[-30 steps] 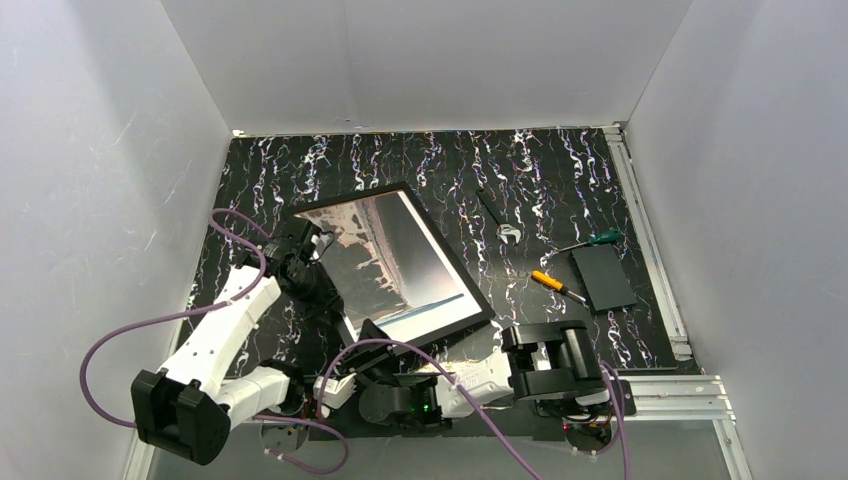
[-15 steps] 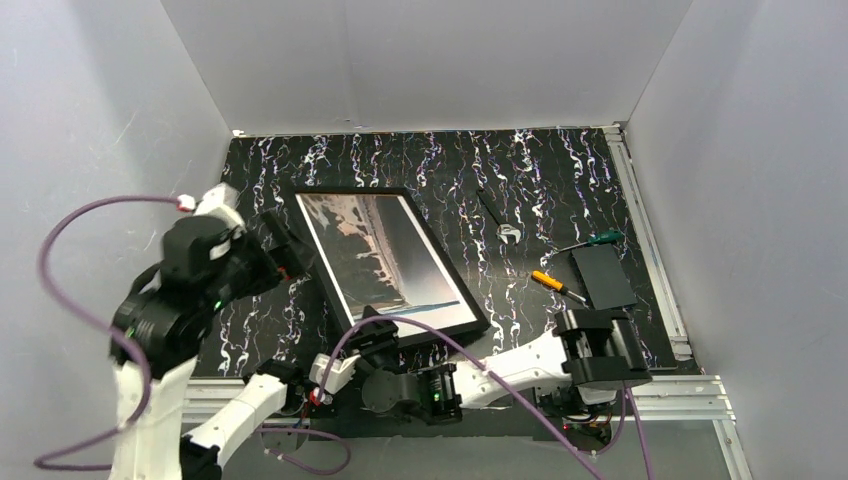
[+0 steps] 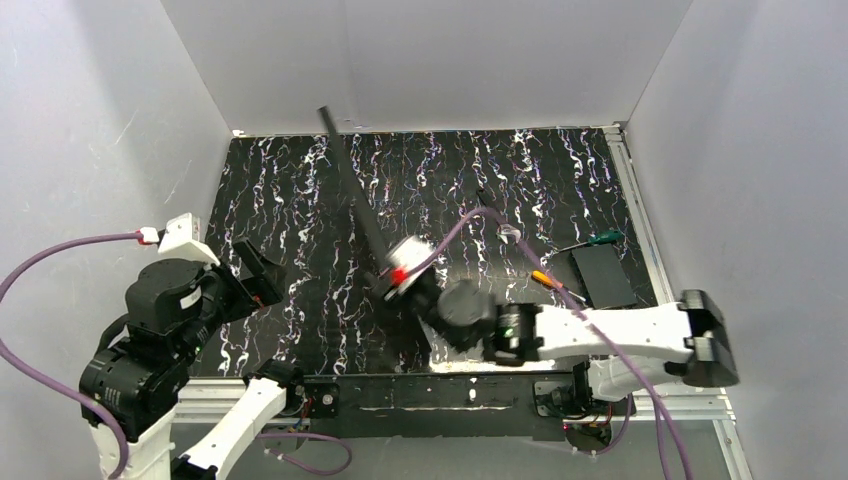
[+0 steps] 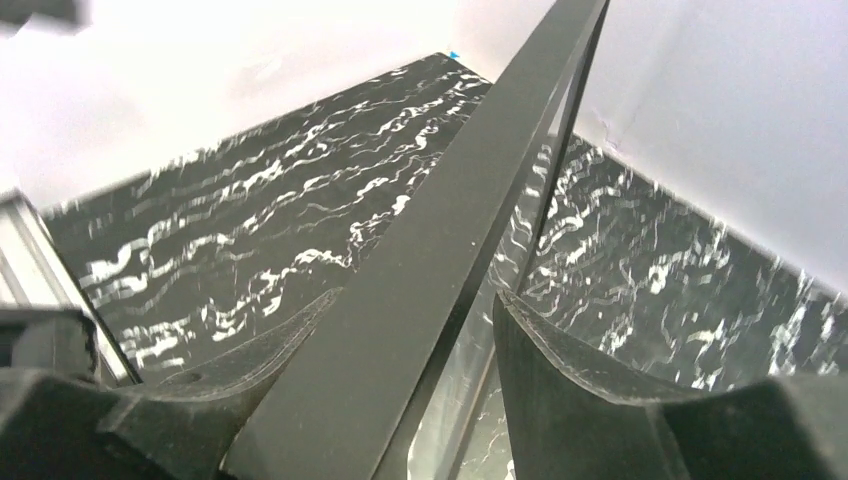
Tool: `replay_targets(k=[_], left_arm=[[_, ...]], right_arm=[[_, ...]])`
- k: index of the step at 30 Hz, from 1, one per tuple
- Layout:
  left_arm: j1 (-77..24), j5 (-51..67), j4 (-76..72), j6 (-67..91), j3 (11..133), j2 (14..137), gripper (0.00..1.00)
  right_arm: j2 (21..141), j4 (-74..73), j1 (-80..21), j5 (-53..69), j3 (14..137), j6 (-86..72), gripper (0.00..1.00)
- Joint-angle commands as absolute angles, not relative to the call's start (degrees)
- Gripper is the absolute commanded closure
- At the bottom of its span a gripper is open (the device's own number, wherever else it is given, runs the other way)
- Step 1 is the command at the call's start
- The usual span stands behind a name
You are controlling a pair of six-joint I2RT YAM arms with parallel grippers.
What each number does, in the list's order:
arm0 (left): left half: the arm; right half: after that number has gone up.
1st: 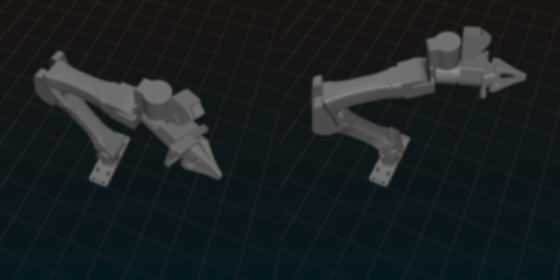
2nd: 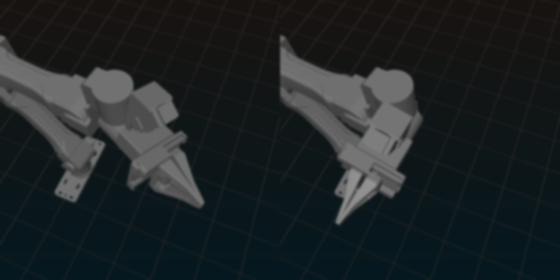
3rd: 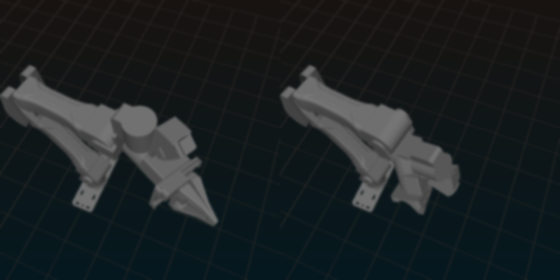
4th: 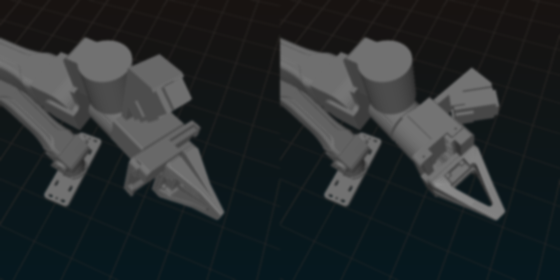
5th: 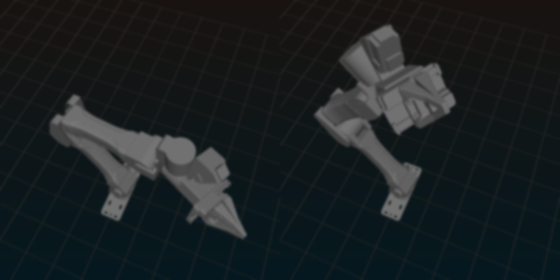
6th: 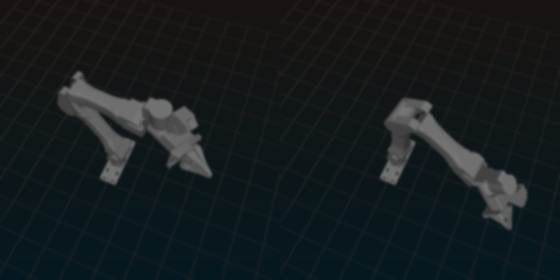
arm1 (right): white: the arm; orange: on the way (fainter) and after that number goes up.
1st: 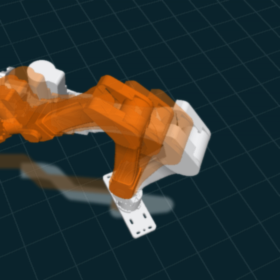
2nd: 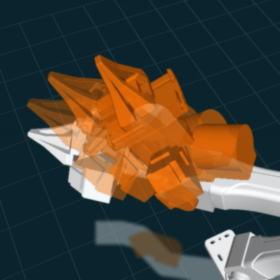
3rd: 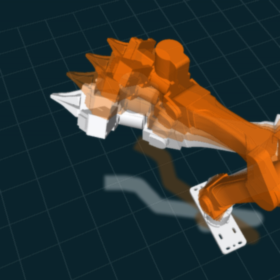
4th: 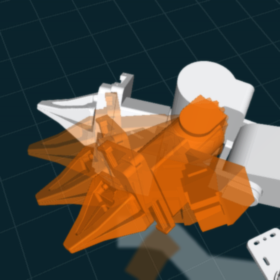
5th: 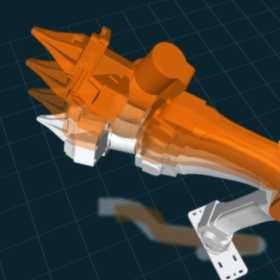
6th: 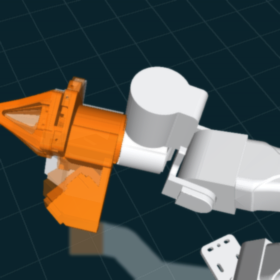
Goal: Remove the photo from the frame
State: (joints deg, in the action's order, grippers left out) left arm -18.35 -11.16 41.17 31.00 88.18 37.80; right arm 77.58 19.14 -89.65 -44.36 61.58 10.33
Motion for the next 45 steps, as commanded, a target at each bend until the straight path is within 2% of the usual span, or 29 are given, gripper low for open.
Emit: replay_targets(k=[1,8,16,21,30,32,35,37,39,45], left_arm=[[-18.2,-12.2,41.6,30.3,85.3,38.6,0.02],[-18.3,-8.4,39.0,33.0,79.6,39.1,0.02],[-18.2,-4.1,37.3,35.5,75.0,39.6,0.02],[-18.3,-2.2,36.0,36.7,69.9,39.8,0.02],[-18.3,3.0,33.8,39.9,62.0,40.5,0.02],[-18.3,2.9,33.8,39.4,60.6,41.0,0.02],[-18.3,2.7,33.9,38.4,58.7,41.9,0.02],[-18.3,2.8,33.9,37.9,57.6,42.5,0.02],[-18.3,2.8,34.0,37.5,57.0,43.1,0.02],[-18.3,2.4,35.2,34.8,57.7,44.9,0.02]], right_arm=[[67.3,20.3,-81.5,-37.5,53.8,-13.9,0.99],[56.1,18.6,-66.7,-30.2,38.0,-35.4,0.99],[53.3,20.8,-55.0,-17.4,25.7,-46.8,0.99],[58.7,26.7,-52.3,-11.8,23.4,-49.4,0.99],[75.5,38.8,-50.0,-2.0,26.1,-54.4,0.99],[78.3,40.1,-50.0,-1.0,26.6,-55.6,0.89],[80.7,38.5,-49.9,-1.6,26.6,-56.7,0.53],[81.3,31.5,-49.5,-3.2,27.9,-57.1,0.33],[82.0,18.9,-48.8,-4.7,31.2,-56.4,0.24],[77.5,-0.1,-47.4,-7.7,31.7,-53.2,0.18]])
